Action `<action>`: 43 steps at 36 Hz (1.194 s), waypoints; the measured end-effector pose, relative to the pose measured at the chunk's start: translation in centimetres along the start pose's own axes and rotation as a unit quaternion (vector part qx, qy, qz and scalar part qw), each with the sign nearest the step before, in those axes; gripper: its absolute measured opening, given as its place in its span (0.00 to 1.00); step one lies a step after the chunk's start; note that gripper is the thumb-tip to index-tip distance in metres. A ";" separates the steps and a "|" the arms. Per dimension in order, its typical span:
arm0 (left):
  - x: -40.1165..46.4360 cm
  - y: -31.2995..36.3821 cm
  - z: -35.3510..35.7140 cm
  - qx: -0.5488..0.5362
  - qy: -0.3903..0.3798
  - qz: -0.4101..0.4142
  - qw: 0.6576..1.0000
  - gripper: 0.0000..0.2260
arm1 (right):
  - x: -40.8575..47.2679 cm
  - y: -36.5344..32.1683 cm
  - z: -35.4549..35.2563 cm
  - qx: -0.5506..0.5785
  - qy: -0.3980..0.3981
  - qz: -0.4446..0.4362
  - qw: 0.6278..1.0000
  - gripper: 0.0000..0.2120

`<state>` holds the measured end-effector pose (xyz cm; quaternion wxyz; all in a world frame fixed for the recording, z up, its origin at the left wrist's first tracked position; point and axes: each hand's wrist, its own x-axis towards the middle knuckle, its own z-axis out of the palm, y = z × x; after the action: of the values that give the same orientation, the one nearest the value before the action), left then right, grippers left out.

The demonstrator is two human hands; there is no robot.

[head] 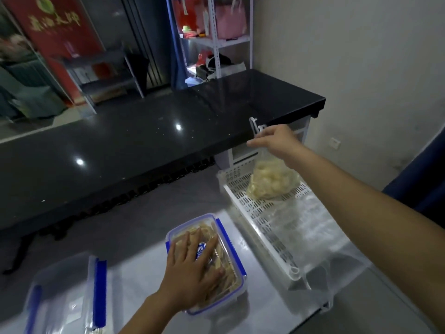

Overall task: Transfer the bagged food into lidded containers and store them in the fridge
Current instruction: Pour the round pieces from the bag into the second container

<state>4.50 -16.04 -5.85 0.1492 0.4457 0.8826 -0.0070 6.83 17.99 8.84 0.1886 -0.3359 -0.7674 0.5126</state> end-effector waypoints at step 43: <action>-15.3 -0.8 -25.7 -0.266 0.290 0.088 0.915 0.17 | -23.5 0.2 10.8 0.421 -0.276 0.119 0.856 0.29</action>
<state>5.85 -24.81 22.71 0.0003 0.4480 0.8135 0.3709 16.57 -5.78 5.56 0.0304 -0.1582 -0.4532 0.8767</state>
